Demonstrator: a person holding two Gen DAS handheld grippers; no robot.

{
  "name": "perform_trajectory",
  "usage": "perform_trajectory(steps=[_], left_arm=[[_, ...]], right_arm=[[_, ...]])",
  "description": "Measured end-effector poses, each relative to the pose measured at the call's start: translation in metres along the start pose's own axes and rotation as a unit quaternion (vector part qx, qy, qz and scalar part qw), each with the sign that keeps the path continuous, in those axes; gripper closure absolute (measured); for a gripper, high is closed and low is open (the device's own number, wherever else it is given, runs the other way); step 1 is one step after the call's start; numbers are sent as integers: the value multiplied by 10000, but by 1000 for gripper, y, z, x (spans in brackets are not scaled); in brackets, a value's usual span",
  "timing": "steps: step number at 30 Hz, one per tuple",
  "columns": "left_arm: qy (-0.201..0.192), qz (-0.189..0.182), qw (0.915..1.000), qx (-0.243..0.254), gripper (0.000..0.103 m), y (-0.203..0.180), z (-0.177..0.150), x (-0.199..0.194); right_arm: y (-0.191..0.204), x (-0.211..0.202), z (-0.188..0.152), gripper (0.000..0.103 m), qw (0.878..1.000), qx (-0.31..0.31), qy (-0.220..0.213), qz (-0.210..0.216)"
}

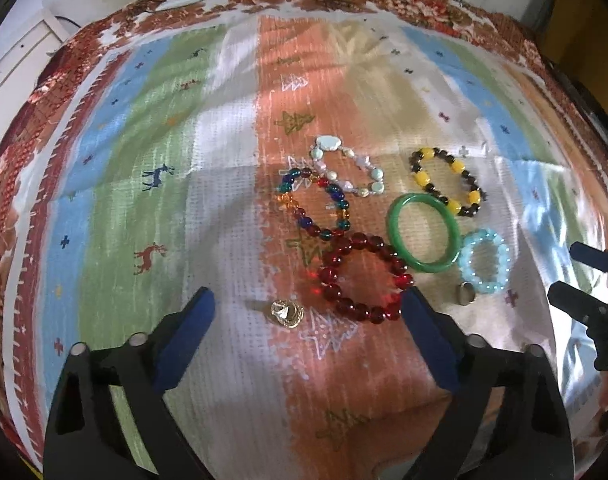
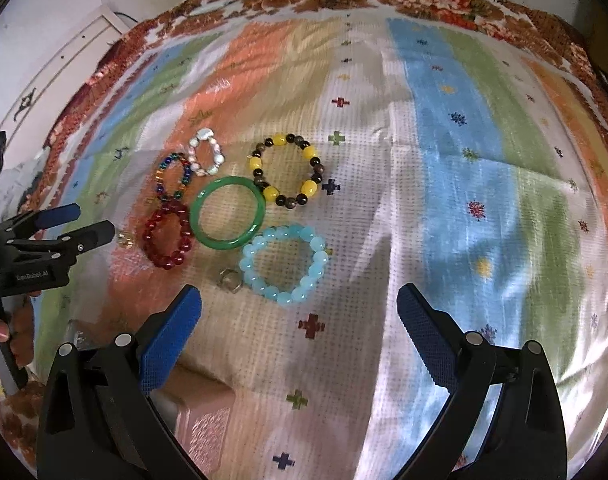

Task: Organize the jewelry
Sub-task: 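Grasp the red bead bracelet with the left tool while the right tool grasps the light-blue bracelet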

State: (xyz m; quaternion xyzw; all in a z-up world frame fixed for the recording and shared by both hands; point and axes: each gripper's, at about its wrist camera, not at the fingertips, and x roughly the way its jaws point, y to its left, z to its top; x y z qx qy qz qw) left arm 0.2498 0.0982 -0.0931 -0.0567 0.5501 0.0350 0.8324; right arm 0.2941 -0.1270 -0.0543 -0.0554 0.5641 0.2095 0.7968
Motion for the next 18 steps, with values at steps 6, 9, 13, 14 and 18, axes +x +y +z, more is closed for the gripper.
perform_trajectory(steps=[6,9,13,14,18], left_arm=[[148,22,9998,164,23,-1,6,17],[236,49,9995,199,25,-1,8,25],[355,74,9990,264,32,-1,8,37],[410,75,9987,278,34,-1,9,41],[496,114,9979,400,41,-3,9,51]], right_arm=[[-2,25,4,10,9993,-78,312,-179],[-9,34,6,11,9989,10,408,-231],[-9,43,8,15,9984,-28,491,-270],[-9,45,9,15,9984,-26,509,-261],[-6,55,14,19,9979,-60,532,-365]])
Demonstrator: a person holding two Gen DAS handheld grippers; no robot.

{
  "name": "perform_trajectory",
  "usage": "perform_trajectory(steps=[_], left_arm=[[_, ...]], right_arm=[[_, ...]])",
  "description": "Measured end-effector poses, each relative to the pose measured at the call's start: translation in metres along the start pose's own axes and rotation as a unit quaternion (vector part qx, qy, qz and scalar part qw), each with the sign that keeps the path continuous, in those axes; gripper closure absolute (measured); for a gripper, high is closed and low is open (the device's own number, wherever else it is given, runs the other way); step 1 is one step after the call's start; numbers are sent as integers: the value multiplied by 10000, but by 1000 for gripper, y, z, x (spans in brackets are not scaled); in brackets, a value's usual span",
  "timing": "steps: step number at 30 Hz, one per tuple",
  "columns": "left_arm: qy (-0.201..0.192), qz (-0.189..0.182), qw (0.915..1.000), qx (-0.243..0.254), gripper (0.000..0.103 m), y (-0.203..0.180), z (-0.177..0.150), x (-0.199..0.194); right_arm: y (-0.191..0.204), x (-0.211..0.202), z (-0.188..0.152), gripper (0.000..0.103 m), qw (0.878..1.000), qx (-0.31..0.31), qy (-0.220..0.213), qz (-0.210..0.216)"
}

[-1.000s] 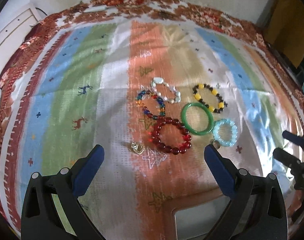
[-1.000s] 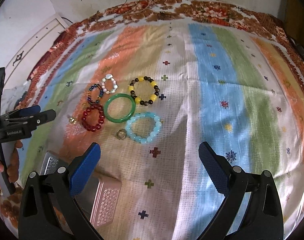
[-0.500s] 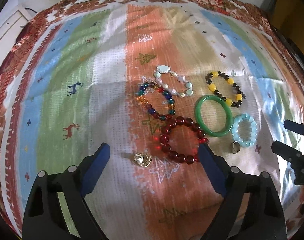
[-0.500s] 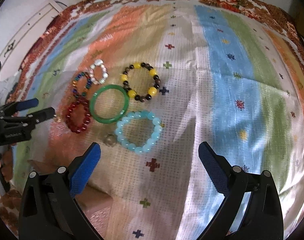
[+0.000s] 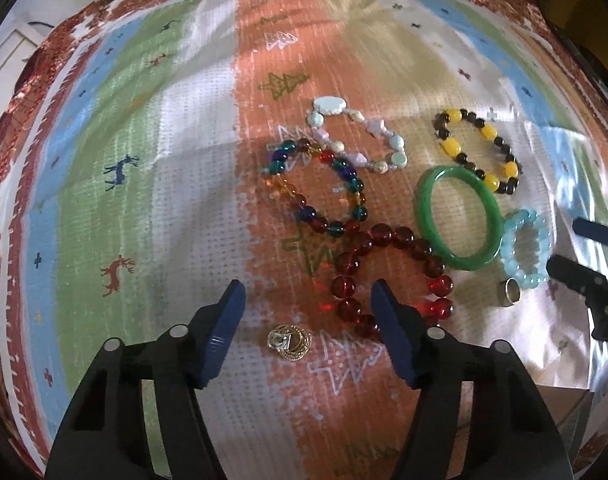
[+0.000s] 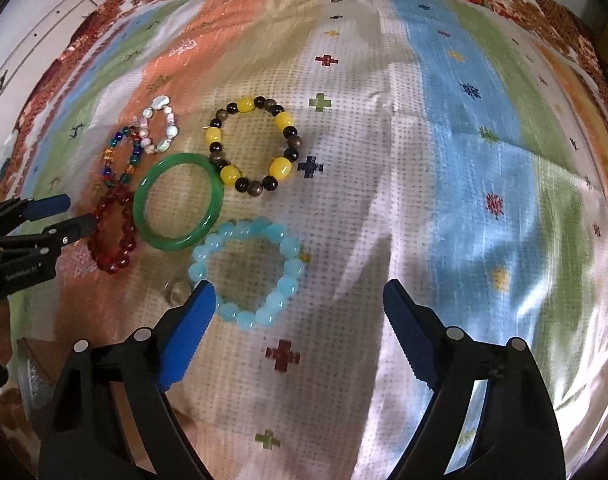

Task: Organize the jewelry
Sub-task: 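Grasp the red bead bracelet with the left tool while the right tool grasps the light-blue bracelet, then carry both bracelets over the silver tin and open both tools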

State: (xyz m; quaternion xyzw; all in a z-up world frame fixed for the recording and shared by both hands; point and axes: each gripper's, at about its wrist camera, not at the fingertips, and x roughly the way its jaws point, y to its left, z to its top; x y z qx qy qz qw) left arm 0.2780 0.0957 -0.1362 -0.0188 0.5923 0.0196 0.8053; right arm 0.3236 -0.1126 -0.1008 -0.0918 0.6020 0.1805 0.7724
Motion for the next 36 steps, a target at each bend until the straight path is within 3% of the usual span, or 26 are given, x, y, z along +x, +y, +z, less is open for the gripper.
perform_trajectory(steps=[3,10,16,20,22,24,31,36], left_arm=[[-52,207,9996,186,42,-5,1,2],[0,362,9989,307,42,-8,1,10],[-107,436,9985,311,63,-7,-2,10],[-81,311,9994,99,89,-1,-1,10],[-68,277,9996,53,90,1,-1,9],[-62,231,9997,33,90,1,0,9],[-199,65,9998,-56,90,4,0,-3],[-554,0,9984,-123,90,4,-1,-26]], right_arm=[[-1,7,6,33,10000,36,44,-77],[1,20,7,37,9997,6,122,-202],[-3,21,6,55,9996,13,107,-248],[-4,20,7,69,9996,-105,76,-245],[-3,17,6,83,9995,-180,60,-265],[-4,16,6,91,9994,-193,52,-266],[-1,4,2,91,9995,-237,-80,-187],[-3,-23,0,91,9989,-145,-448,32]])
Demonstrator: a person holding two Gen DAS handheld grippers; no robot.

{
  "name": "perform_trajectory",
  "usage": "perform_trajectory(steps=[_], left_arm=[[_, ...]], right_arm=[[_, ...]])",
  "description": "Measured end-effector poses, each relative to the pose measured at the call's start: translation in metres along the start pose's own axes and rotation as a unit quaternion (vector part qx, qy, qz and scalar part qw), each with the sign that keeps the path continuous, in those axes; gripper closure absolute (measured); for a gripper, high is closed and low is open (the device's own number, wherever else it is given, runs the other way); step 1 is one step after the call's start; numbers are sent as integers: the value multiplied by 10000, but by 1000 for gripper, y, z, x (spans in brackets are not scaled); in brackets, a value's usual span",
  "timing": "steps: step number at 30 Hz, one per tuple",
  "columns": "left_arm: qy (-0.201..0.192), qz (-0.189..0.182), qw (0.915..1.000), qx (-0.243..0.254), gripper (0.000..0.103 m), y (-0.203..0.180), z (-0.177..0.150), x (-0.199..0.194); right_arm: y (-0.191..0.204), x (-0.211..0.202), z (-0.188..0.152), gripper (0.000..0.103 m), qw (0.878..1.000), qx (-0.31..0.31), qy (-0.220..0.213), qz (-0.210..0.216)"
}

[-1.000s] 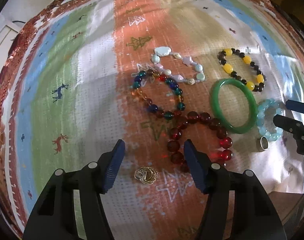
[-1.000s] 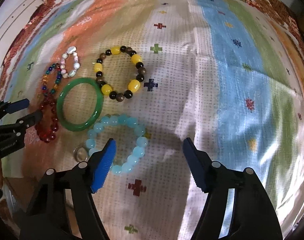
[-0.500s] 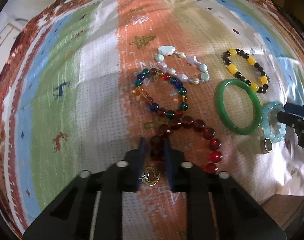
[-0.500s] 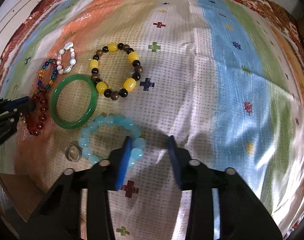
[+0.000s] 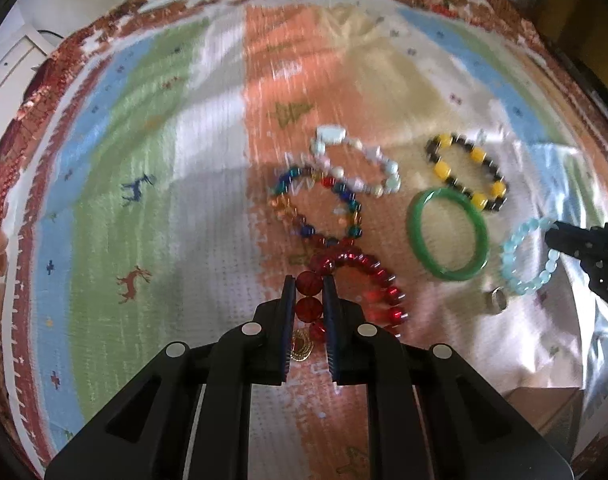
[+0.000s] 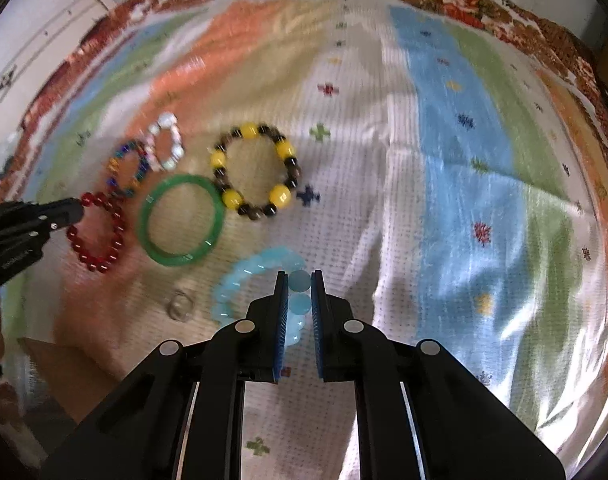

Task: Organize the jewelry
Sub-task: 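Carry both bracelets over the silver tin and open both tools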

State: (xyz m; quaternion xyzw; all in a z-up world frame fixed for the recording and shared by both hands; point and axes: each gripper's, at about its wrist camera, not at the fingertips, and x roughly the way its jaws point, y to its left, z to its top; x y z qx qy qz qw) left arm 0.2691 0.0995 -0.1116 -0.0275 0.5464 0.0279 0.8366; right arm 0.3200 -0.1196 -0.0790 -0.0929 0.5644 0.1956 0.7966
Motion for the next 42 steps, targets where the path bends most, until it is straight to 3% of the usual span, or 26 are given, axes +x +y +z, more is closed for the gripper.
perform_trajectory(steps=[9,19,28,42], left_arm=[[-513,-97,9986,31,90,-10,1,-35],[-793,-161,9966,-172,90,-17,-12,-72],[-886,-249,9957,-61,90,-21,-28,-90],[-1478,-293,9886,4,90,-31,-57,-141]], right_arm=[[12,-39,-2,91,9986,-80,-456,269],[27,-69,-10,91,9968,-147,-737,281],[42,-95,-21,91,9936,-400,-1029,227],[58,-130,-50,91,9870,-587,-1419,471]])
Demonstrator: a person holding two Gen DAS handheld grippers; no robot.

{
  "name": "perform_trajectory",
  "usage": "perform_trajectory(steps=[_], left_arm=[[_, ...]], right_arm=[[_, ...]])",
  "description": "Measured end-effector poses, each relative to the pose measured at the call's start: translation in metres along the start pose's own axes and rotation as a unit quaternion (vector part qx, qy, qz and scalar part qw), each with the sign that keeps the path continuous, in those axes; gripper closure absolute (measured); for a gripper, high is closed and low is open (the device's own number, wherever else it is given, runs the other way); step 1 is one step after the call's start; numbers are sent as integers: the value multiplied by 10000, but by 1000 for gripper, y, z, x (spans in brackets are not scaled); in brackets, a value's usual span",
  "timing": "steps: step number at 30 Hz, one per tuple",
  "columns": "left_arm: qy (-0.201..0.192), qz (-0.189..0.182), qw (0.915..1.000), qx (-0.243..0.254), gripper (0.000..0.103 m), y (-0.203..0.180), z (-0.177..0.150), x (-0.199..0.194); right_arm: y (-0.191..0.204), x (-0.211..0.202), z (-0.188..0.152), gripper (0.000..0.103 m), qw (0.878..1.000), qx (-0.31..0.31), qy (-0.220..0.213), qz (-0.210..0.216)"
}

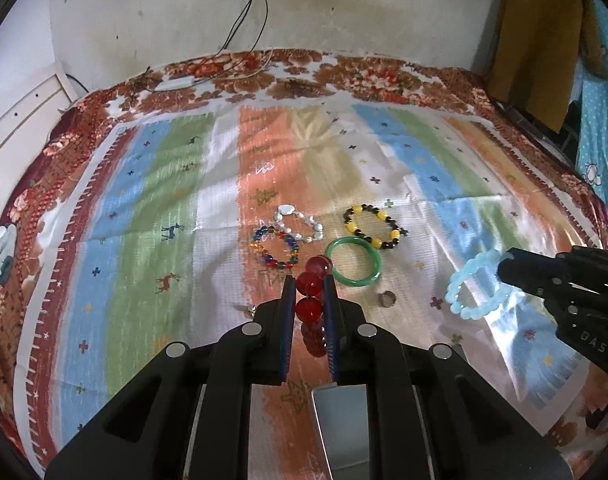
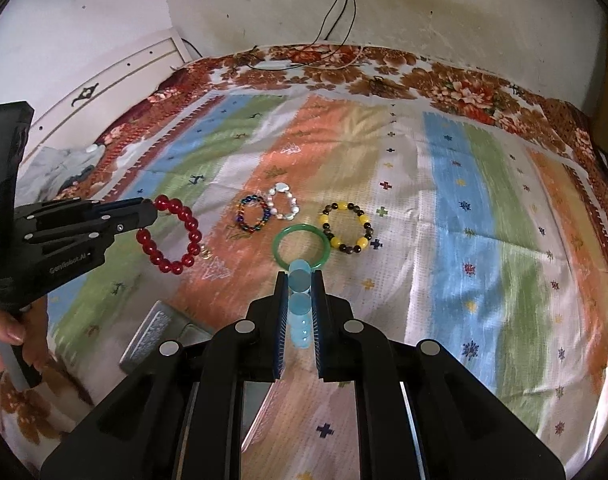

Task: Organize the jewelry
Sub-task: 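Carry both bracelets over the silver tin and open both tools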

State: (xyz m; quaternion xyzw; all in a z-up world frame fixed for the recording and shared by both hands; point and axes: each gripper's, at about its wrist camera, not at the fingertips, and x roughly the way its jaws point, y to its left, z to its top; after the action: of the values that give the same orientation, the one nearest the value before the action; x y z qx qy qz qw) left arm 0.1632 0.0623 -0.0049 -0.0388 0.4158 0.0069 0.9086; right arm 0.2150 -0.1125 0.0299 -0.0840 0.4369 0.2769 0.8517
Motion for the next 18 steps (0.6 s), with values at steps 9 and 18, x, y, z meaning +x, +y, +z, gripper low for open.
perform_trajectory(steps=[9,18], left_arm=[[-254,-96,9996,43,90,-13,-20,-31],[-246,-233,9994,17,90,-21,-39,-43]], right_arm=[[18,-23,-9,91,9996,-132,-209,160],[33,-35,-20,91,9978,-168,-219,602]])
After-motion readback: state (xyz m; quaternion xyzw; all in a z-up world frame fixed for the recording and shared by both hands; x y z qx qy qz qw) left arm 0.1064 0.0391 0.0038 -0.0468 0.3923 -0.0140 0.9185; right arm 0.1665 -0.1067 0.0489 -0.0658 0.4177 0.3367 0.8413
